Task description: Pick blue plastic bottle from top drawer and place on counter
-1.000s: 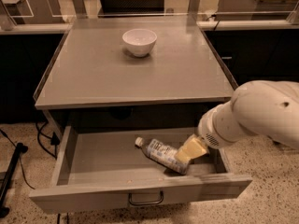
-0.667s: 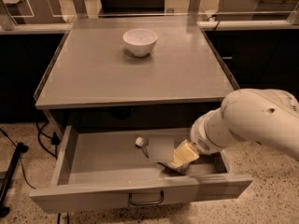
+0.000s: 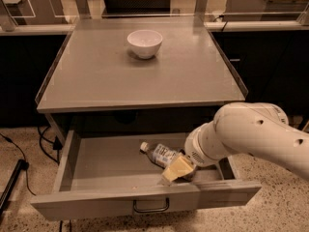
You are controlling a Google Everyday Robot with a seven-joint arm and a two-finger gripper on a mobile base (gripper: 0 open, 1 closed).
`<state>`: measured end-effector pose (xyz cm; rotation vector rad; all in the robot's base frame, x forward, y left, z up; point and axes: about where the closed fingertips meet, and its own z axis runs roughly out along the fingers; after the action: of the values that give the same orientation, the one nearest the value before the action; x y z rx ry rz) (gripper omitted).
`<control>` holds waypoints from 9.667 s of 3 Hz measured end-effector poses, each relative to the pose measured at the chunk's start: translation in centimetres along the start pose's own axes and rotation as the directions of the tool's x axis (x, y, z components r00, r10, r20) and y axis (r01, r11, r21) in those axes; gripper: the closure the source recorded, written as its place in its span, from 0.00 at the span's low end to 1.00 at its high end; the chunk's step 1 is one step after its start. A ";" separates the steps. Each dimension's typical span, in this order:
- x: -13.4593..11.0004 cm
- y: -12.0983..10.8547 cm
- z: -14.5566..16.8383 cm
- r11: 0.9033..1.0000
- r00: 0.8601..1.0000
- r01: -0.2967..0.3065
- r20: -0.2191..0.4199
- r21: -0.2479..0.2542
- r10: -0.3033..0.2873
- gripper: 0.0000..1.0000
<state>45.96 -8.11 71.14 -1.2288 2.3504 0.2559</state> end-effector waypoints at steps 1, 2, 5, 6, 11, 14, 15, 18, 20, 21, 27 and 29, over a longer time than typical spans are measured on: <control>0.0 0.0 0.0 1.000 1.000 0.000 0.000 0.000 0.000 0.00; 0.0 0.0 0.0 1.000 1.000 0.000 0.000 0.000 0.000 0.03; 0.0 0.0 0.0 1.000 1.000 0.000 0.000 0.000 0.000 0.48; 0.0 -0.2 0.3 1.000 1.000 0.003 0.019 0.022 -0.003 0.31; 2.5 -2.9 8.1 0.996 0.998 -0.060 0.035 0.071 0.058 0.13; 3.5 -3.1 9.3 0.995 0.997 -0.075 0.018 0.067 0.074 0.63; 3.5 -3.1 9.3 0.995 0.997 -0.075 0.018 0.067 0.074 0.85; 0.8 -1.5 1.0 0.995 0.993 0.057 0.106 -0.085 -0.048 1.00; 1.1 -0.3 -0.3 0.975 0.983 0.175 0.083 -0.135 -0.165 1.00; -0.1 -0.4 -2.0 0.965 0.971 0.231 0.086 -0.128 -0.221 1.00; -12.7 -7.7 -10.4 0.893 0.890 0.450 0.073 0.014 -0.450 1.00; -17.1 -12.7 -7.9 0.891 0.886 0.452 0.092 0.041 -0.454 1.00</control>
Offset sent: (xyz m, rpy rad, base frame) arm 0.0000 0.0000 0.0000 0.0000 0.0000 0.0000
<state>62.02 -6.03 86.96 -1.6695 1.9054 0.1331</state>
